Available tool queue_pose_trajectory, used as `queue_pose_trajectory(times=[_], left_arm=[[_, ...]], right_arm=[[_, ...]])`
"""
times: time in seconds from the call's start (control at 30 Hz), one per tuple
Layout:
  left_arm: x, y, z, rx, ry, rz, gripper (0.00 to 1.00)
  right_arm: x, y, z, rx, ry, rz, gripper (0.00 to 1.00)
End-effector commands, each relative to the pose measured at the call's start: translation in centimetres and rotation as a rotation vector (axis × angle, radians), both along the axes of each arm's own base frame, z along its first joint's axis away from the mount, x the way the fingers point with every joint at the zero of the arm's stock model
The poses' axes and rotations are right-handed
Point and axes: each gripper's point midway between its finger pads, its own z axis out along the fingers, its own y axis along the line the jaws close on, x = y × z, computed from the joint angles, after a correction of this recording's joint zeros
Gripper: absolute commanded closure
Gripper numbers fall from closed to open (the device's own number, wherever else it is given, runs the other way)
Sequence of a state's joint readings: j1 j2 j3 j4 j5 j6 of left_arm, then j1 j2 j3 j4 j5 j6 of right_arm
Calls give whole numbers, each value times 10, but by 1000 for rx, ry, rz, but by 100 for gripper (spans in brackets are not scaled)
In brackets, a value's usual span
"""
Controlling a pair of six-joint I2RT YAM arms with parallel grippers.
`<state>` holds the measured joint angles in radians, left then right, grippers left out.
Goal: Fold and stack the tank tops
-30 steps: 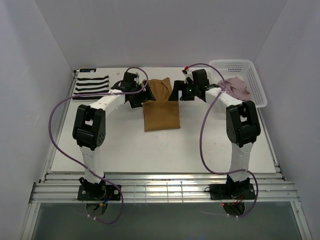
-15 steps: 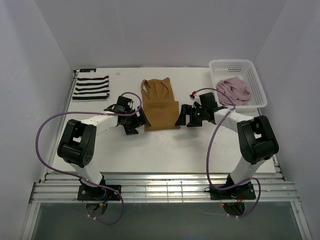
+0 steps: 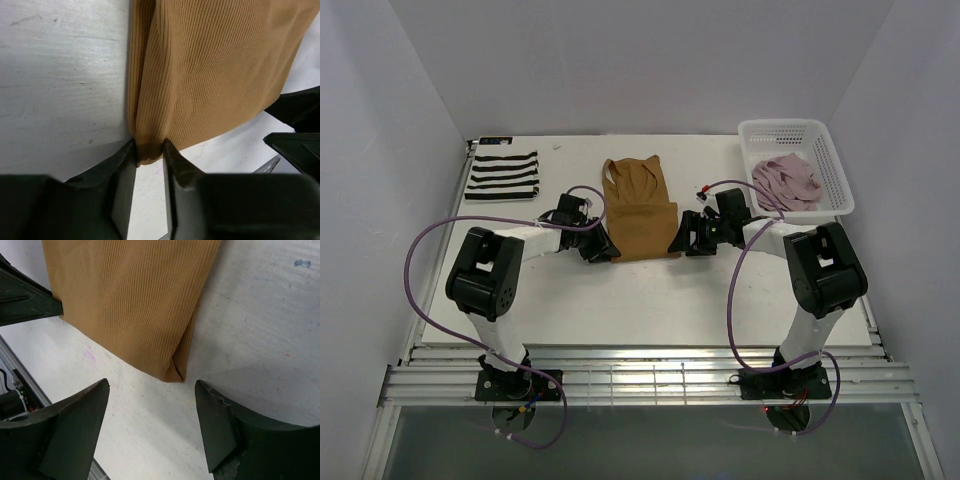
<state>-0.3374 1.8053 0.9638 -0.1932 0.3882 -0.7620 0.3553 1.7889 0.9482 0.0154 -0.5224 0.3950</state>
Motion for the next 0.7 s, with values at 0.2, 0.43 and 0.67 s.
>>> queue_pose_trajectory(times=[0.2,0.43,0.67], left_arm=[[0,0,-21,26,33,-3,99],[-9,0,-15,0,23,0,100],[-49,-8,24,-84,-23,-33,100]], right_arm=[[1,0,-27,-68,46,-39,49],[-10,-3,-27,-61,49,-35,92],[-42,-10,5,-21,2,2,92]])
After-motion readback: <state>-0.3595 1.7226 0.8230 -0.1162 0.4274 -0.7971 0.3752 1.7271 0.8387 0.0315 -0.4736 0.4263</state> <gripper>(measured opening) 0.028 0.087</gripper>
